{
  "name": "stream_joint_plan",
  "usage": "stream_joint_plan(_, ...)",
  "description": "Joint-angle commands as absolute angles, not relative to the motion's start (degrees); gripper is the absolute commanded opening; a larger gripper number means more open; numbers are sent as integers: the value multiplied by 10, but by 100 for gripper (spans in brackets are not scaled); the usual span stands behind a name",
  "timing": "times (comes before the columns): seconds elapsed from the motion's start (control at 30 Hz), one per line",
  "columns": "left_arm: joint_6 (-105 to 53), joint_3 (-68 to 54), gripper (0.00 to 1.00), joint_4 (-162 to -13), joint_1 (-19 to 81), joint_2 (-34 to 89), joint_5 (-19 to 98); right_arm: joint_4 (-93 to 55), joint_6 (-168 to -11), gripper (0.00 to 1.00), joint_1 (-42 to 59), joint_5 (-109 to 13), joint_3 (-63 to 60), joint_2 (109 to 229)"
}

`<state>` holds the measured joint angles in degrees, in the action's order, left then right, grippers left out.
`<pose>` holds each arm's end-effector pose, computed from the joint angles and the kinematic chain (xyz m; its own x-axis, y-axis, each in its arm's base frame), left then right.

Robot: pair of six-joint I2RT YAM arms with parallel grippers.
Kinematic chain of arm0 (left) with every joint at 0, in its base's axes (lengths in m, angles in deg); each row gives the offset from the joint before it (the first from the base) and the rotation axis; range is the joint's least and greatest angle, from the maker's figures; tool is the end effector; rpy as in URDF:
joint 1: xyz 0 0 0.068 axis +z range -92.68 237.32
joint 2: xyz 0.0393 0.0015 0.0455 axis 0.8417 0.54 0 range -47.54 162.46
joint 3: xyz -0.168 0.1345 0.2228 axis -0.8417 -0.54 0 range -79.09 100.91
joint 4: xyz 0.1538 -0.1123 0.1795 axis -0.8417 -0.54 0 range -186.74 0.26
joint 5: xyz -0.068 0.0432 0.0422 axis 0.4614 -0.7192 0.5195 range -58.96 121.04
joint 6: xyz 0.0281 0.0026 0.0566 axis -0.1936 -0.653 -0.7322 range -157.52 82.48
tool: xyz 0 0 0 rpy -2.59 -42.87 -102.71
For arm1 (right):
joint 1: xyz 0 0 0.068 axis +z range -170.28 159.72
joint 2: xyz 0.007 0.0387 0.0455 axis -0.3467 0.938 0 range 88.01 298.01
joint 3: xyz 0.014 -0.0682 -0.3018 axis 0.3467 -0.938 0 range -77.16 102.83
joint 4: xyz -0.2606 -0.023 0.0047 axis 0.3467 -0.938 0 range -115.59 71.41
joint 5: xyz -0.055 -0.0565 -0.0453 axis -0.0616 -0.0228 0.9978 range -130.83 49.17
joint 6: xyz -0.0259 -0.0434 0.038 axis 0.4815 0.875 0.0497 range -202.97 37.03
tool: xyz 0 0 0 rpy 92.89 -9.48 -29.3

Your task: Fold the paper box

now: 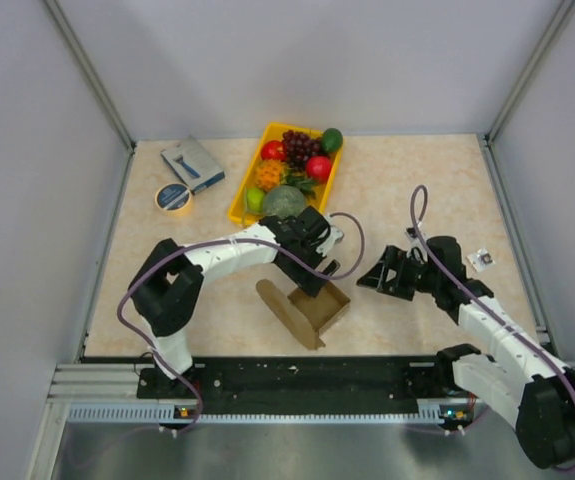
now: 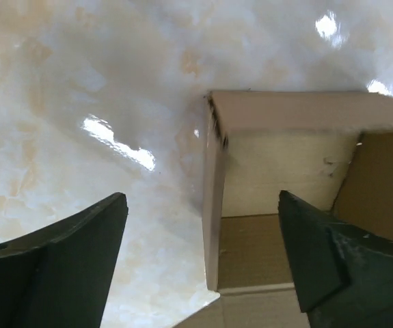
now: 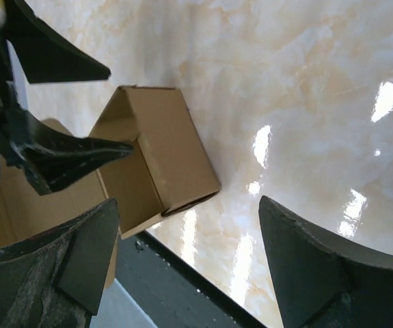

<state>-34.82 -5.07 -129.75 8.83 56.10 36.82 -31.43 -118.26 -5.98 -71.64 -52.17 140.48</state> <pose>0.2460 -0.2853 0.2233 -0.6567 0.6714 -0.3434 0.7382 0.6654 -0.1107 0.1581 0.0659 0.2183 -0.8529 0.2945 -0.4310 -0.1200 0.6929 0.7109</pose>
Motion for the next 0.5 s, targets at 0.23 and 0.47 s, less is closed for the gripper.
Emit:
stream_joint_plan(0.23,-246,-71,98,-1235,137,261,246,-296,-1101,82,-48,-711,-495,1488)
stream_joint_plan(0.47,-88,-280,79,-1256,146,-37,151,-285,-1100,73,-9,-687,-446,1555)
